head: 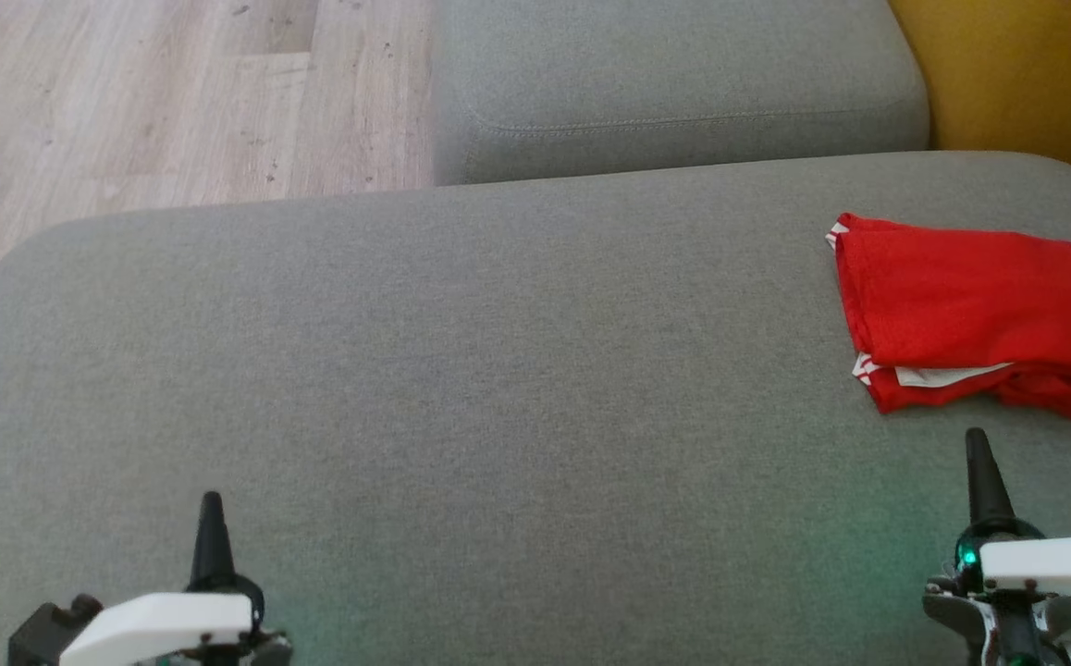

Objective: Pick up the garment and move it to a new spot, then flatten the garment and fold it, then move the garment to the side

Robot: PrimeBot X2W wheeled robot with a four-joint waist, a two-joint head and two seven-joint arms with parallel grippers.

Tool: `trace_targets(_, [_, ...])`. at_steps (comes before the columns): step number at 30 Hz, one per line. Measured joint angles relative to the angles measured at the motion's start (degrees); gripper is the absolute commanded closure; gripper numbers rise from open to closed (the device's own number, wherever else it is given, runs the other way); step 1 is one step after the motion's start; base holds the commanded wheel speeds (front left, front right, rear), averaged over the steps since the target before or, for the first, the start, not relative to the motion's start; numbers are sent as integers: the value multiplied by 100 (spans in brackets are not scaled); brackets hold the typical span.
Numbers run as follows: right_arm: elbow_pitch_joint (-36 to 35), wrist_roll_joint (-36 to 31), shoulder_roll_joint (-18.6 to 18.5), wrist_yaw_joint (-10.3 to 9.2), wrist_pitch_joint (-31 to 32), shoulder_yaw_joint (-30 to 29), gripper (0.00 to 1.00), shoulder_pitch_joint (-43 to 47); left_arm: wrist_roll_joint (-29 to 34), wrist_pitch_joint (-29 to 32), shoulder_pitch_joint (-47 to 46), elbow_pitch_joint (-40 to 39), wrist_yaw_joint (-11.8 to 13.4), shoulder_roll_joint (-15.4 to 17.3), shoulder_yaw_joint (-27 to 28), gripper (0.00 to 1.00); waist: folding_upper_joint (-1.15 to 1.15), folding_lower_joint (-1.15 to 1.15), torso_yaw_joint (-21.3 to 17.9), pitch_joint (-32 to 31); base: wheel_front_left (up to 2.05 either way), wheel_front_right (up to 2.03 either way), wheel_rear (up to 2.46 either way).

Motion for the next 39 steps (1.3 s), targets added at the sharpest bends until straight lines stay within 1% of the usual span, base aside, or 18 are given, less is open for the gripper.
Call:
trace_targets(23, [82,1489,40,0,363,-233,100,-276,-1616,399,-409,223,-330,-9,450,100,0,0,-79,135,0,0,0])
trace_targets(31, [92,1976,62,0,511,-291,100,-497,-2146,514,-571,304,-433,-19,624,100,0,0,-106,180,0,0,0])
trace_targets(39, [102,2030,71,0,513,-303,100,-497,-2197,553,-609,322,-448,-33,636,100,0,-1,-106,180,0,0,0])
